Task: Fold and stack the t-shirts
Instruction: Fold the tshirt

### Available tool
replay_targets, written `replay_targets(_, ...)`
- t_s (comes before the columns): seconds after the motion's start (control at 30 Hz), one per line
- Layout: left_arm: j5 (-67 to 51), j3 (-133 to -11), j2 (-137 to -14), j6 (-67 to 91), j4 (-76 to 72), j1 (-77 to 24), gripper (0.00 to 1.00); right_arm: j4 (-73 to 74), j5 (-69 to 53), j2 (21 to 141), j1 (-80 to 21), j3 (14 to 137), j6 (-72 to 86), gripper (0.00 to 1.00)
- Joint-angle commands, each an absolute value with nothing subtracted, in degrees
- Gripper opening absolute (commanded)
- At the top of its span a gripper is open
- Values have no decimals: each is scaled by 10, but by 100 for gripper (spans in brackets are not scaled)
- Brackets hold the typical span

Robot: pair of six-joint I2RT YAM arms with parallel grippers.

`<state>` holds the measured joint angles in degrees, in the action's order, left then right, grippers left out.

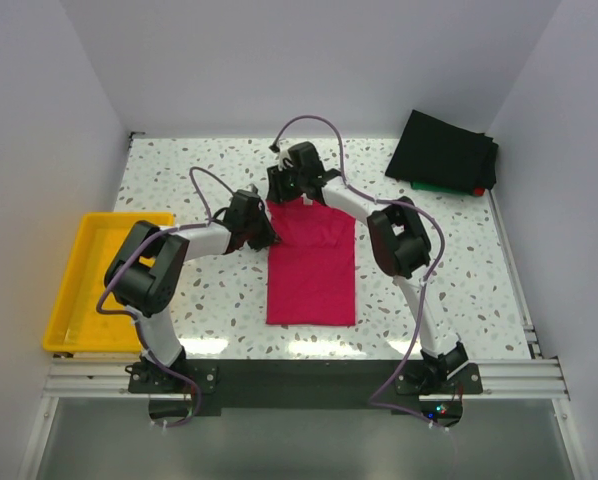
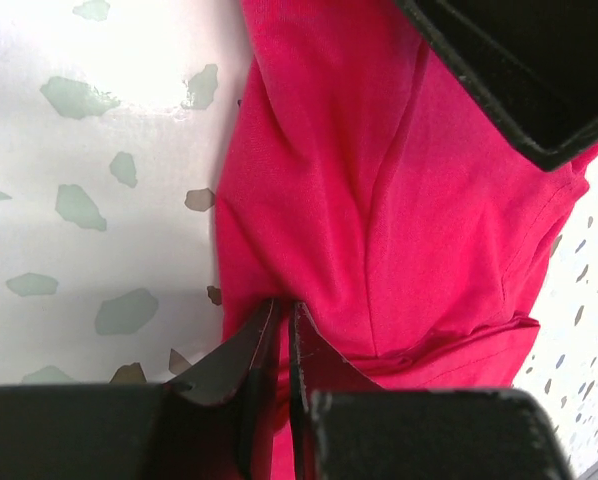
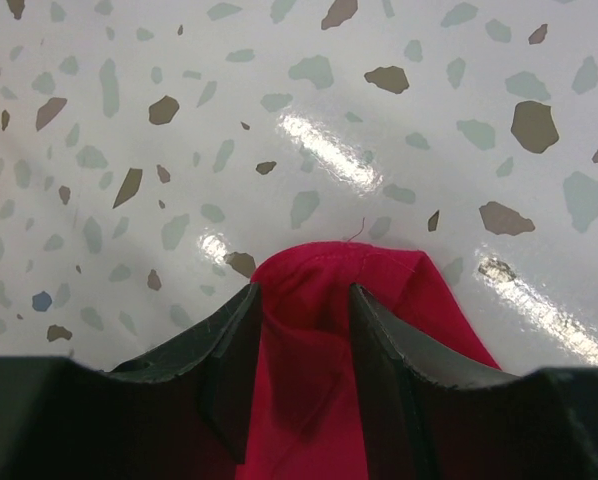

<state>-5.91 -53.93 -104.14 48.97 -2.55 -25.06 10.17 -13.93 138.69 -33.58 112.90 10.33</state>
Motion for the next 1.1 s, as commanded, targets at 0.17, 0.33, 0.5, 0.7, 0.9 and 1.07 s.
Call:
replay_targets(0.17, -69, -545, -1056, 497, -44, -243, 13, 117, -113, 1360, -345, 1125, 69, 40)
replay_targets(0.33, -70, -546, -1056, 496, -42, -242, 12, 111, -110, 1351, -345, 1116, 71, 25)
replay_targets(0.5, -69, -544, -1056, 493, -38, -240, 12, 105, -94, 1337, -345, 1108, 81, 12)
replay_targets(0.7, -67, -541, -1054, 493, -33, -238, 11, 90, -44, 1314, -334, 1089, 115, 3)
replay_targets(0.9, -66, -536, -1056, 492, -34, -237, 11, 54, -61, 1302, -315, 1071, 169, 2)
replay_targets(1.07, -66, -535, -1058, 491, -34, -236, 11, 19, -90, 1300, -301, 1048, 216, 3)
